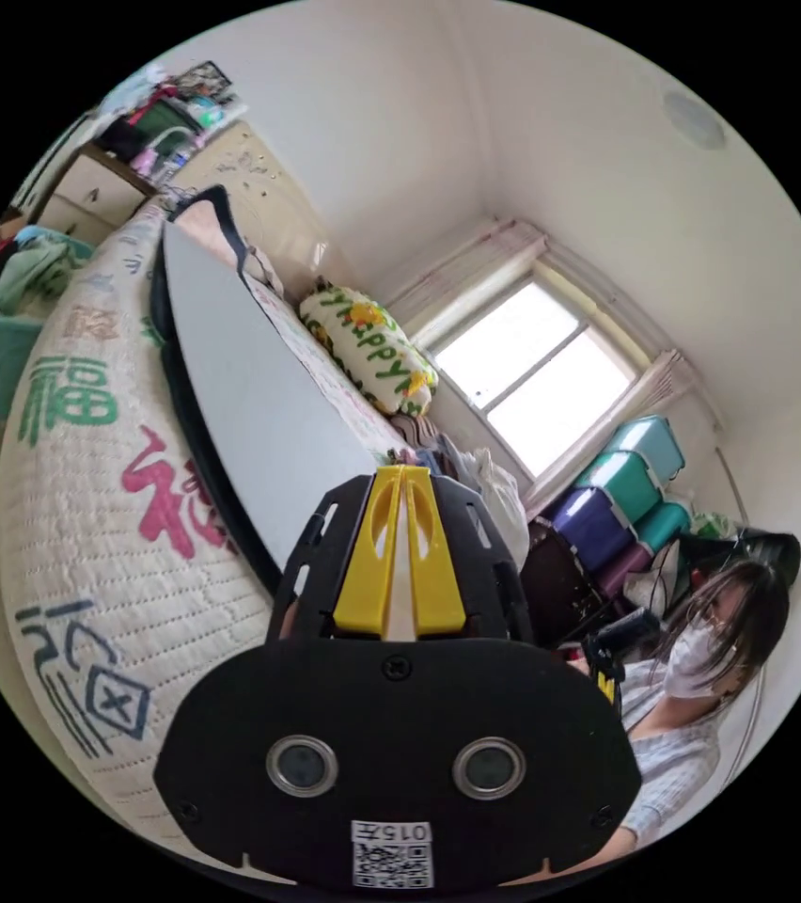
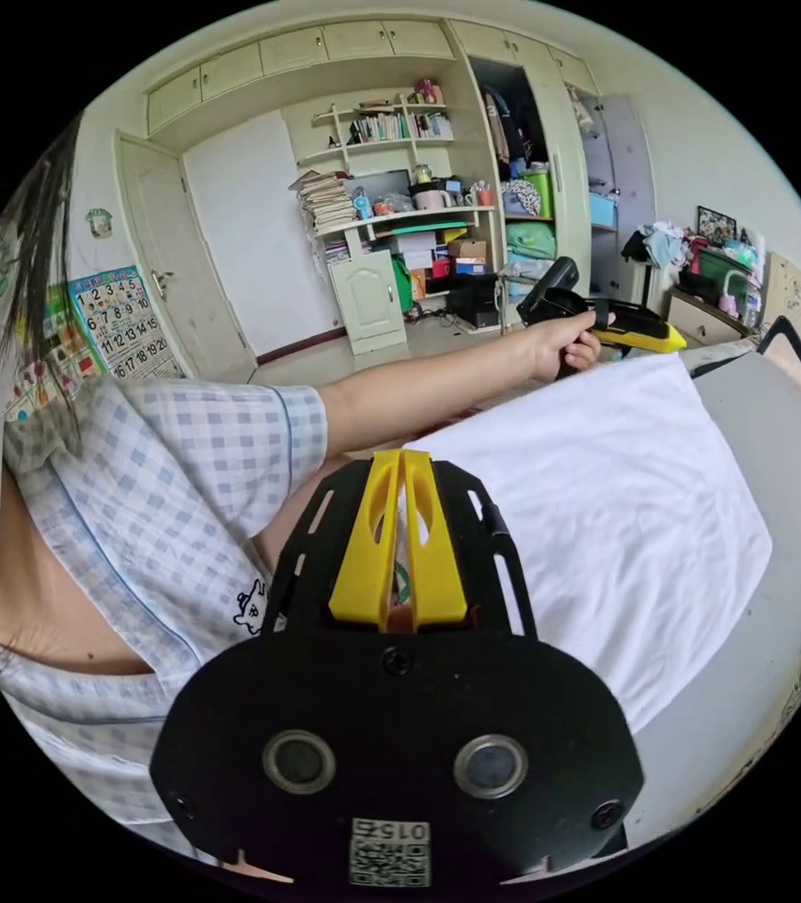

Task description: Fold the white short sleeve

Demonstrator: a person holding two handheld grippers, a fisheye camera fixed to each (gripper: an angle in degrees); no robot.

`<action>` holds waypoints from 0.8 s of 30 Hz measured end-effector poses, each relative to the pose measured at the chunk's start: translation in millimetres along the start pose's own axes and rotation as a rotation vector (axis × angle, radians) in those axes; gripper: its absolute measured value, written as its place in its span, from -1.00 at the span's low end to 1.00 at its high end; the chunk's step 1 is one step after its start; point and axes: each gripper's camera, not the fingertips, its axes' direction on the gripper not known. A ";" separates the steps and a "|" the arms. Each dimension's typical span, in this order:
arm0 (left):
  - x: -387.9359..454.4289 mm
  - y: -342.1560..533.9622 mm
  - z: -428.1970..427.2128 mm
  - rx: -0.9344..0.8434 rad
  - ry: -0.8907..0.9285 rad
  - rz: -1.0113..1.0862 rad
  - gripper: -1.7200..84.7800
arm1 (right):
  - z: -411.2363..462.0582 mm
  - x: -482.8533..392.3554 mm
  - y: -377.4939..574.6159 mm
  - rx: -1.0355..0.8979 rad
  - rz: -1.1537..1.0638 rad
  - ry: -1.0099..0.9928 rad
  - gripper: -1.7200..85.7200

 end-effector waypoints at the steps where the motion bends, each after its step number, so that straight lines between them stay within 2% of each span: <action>1: -6.2 -1.8 -11.8 0.033 0.031 -0.020 -0.98 | 10.9 1.2 -5.7 -0.026 0.012 0.001 -0.97; 4: -4.1 -7.0 -16.7 0.019 -0.002 -0.038 -0.97 | 36.0 4.7 -17.9 -0.102 0.019 0.043 -0.97; 6: 3.7 -13.6 -5.1 -0.072 -0.042 -0.035 -0.96 | 46.7 6.7 -23.2 -0.124 0.026 0.025 -0.97; 9: 21.5 -20.0 22.2 -0.279 -0.131 -0.002 -0.83 | 58.0 4.2 -30.2 -0.138 0.020 0.051 -0.97; 11: 36.9 -16.7 36.6 -0.386 -0.275 0.055 -0.76 | 65.5 0.1 -34.6 -0.149 0.011 0.071 -0.97; 18: 57.7 -14.1 45.5 -0.381 -0.278 0.109 -0.93 | 80.1 -10.2 -44.6 -0.162 -0.022 0.127 -0.97; 24: 93.5 -19.2 31.4 -0.227 -0.192 0.183 -0.97 | 68.5 -24.9 -50.4 -0.040 -0.045 0.092 -0.97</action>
